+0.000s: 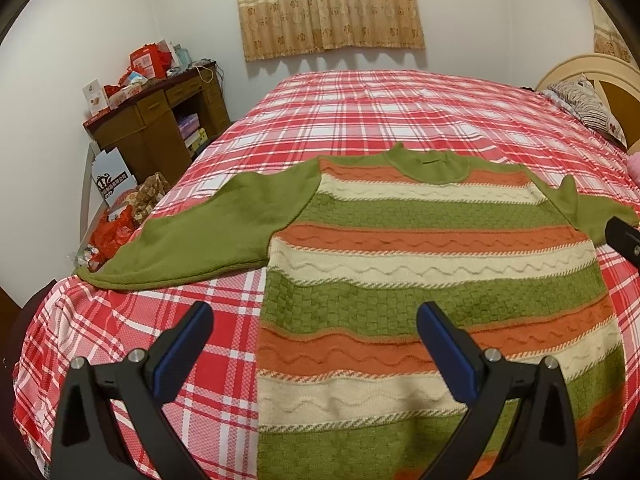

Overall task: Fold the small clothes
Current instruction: 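Move the right tool toward the sweater sleeve cuff beside it, then grasp the green ribbed sleeve cuff with the right gripper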

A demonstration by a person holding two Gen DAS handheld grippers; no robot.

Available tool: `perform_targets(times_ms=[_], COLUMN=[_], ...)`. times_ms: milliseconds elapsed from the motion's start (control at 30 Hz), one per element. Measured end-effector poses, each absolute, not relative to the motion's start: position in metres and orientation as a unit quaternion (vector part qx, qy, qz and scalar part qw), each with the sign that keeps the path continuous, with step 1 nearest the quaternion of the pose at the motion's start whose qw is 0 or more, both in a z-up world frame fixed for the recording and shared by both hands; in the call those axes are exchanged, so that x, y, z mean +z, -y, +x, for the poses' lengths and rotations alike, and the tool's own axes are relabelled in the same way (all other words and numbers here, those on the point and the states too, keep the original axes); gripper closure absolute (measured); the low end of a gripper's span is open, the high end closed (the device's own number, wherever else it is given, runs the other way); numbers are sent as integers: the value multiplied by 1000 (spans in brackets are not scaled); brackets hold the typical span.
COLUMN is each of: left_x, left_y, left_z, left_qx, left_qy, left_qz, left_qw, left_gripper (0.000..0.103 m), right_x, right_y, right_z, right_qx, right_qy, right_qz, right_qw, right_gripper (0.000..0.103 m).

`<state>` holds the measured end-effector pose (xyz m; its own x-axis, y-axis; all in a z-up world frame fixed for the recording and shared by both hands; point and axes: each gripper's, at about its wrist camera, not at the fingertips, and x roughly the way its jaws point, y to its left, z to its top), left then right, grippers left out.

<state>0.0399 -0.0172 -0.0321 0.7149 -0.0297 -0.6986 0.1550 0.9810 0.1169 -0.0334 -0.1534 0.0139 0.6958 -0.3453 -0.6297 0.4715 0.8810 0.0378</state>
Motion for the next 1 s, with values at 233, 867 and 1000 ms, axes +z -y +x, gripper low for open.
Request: perform_targets(times_ms=[233,867,1000], left_x=[-33,-42,-47], left_y=[18,10,20], left_z=[41,97,117], left_qx=[-49,-22,-5], left_qy=[-377,-390,-377], left_qz=[84,50,69], left_qw=[921,919,924], left_gripper=[0,0,0], right_x=[14,56,49], right_y=[159,335,409], right_z=[-33,-64,-84], right_qx=[-232,-340,-402], right_qy=[-322,-292,-278], right_qz=[101,153,192], right_qw=[912,881,851], right_gripper=[1,1,1])
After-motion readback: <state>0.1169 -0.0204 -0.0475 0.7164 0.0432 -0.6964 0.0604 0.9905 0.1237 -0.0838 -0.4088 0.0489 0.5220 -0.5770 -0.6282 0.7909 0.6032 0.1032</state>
